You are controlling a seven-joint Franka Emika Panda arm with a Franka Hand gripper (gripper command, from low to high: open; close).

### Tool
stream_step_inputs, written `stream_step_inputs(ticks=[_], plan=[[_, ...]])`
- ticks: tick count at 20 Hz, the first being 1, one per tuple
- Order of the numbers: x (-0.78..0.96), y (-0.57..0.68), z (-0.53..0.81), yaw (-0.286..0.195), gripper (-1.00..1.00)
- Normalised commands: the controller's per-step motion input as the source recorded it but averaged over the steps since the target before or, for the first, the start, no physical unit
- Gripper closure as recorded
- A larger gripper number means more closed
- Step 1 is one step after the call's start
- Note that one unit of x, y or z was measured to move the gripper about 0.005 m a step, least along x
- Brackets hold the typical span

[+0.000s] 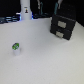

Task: Open the kcup holder, insert the kcup into the holder, and close the kcup holder

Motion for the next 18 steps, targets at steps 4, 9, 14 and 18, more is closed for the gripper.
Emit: stream_step_inputs(ticks=[4,9,14,18], plan=[[-0.33,0.66,0.02,-0.188,-1.00],[-0.33,0.66,0.01,-0.186,-1.00],[-0.31,0.68,0.00,-0.190,-1.00],[-0.31,0.63,-0.12,-0.196,-1.00]])
